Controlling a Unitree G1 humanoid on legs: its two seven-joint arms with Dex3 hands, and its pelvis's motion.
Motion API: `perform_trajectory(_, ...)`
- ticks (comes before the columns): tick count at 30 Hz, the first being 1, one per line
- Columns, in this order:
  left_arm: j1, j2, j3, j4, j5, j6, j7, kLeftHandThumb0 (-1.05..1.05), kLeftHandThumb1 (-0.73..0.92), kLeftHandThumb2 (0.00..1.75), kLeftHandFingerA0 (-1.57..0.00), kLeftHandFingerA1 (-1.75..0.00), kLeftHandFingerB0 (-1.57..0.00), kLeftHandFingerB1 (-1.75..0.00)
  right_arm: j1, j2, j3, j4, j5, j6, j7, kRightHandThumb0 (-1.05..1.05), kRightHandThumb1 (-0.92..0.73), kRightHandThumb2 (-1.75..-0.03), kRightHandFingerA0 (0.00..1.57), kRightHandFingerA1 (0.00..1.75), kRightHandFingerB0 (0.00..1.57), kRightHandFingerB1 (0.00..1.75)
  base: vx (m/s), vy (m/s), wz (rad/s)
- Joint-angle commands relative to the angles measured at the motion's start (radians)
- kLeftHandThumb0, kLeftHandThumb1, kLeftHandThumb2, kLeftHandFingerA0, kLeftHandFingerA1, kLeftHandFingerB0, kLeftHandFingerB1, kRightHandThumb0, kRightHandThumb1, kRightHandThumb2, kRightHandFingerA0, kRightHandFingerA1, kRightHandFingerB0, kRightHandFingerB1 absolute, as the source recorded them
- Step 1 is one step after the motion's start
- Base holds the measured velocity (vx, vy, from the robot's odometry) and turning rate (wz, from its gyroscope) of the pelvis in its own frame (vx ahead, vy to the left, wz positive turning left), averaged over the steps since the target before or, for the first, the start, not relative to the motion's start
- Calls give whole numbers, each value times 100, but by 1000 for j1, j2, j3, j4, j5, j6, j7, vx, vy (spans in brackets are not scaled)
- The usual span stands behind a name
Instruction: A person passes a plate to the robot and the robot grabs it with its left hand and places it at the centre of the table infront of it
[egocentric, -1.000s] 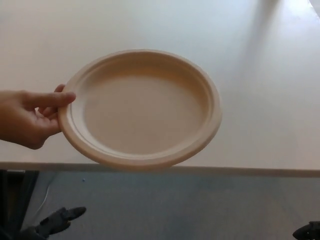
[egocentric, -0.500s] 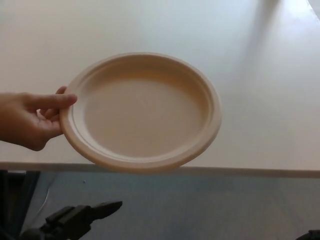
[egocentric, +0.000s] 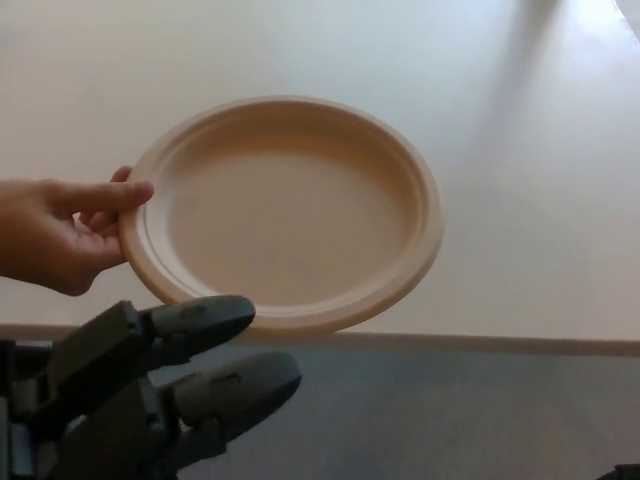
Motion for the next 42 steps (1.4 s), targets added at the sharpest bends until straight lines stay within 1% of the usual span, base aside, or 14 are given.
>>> perform_trajectory(1, -26, -10, -57, -72, -124, -56, 12, -42, 42, 54, -91, -67, -68, -43, -19, -21, -6, 9, -4, 3, 15, -53, -62, -58, 56, 62, 32, 44, 0, 0, 0)
perform_trajectory(9, -1, 48, -92, -176, -240, 62, -25, -37, 49, 55, -80, -59, -58, -40, -40, -22, 4, 14, -16, 14, 14, -51, -61, -57, 59, 63, 33, 44, 0, 0, 0)
perform_trajectory(10, -82, 29, -50, -145, -161, 87, -27, -56, 39, 71, -45, -51, -36, -43, -43, -24, 3, 12, -15, 16, 18, -52, -61, -58, 58, 63, 34, 44, 0, 0, 0)
perform_trajectory(14, -223, 60, 80, -61, 35, 202, -102, -67, 43, 74, -20, -40, -31, -42, -45, -29, 2, 0, -12, 19, 30, -53, -62, -58, 55, 62, 33, 44, 0, 0, 0)
perform_trajectory(15, -253, 75, 81, -30, 72, 238, -127, -30, 23, 86, -9, -51, -9, -50, -46, -30, 3, 1, -13, 18, 30, -54, -62, -58, 56, 62, 33, 44, 0, 0, 0)
perform_trajectory(24, -412, 90, 71, 142, 421, 356, -166, -80, 47, 79, -16, -40, -9, -39, -52, -23, 10, 5, -19, 21, 29, -53, -60, -58, 53, 62, 34, 45, 0, 0, 0)
perform_trajectory(26, -427, 90, 58, 170, 462, 377, -170, -37, 21, 86, 0, -47, -2, -49, -56, -27, 6, 8, -13, 9, 32, -53, -62, -58, 53, 63, 34, 45, 0, 0, 0)
perform_trajectory(28, -435, 93, 42, 191, 465, 402, -189, -37, 21, 86, 0, -47, -1, -49, -60, -29, 8, 9, -16, 13, 32, -53, -62, -58, 54, 63, 34, 45, 0, 0, 0)
perform_trajectory(29, -441, 97, 39, 205, 469, 401, -187, -81, 47, 79, -16, -40, -8, -38, -59, -28, 8, 8, -16, 14, 31, -54, -62, -58, 54, 62, 34, 45, 0, 0, 0)
perform_trajectory(31, -452, 104, 33, 226, 479, 402, -184, -38, 21, 87, -1, -47, -1, -49, -58, -27, 7, 5, -14, 15, 31, -53, -62, -58, 54, 62, 34, 45, 0, 0, 0)
perform_trajectory(35, -458, 124, 20, 288, 526, 414, -177, -38, 18, 85, 0, -47, -1, -49, -62, -29, 8, 7, -14, 16, 34, -54, -63, -58, 54, 62, 34, 45, 0, 0, 0)
perform_trajectory(36, -468, 132, 17, 298, 535, 419, -179, -38, 18, 86, 0, -47, -1, -49, -73, -28, 8, 9, -16, 19, 33, -56, -47, -88, 51, 68, 29, 54, 0, 0, 0)
perform_trajectory(37, -470, 136, 14, 301, 540, 422, -183, -38, 18, 86, 0, -47, -1, -49, -76, -27, 9, 12, -17, 19, 32, -53, -62, -58, 55, 62, 35, 45, 0, 0, 0)
perform_trajectory(42, -483, 146, -18, 321, 558, 468, -209, -38, 15, 84, 0, -47, -1, -48, -77, -25, 4, 17, -10, 19, 32, -55, -62, -58, 56, 61, 36, 45, 0, 0, 0)
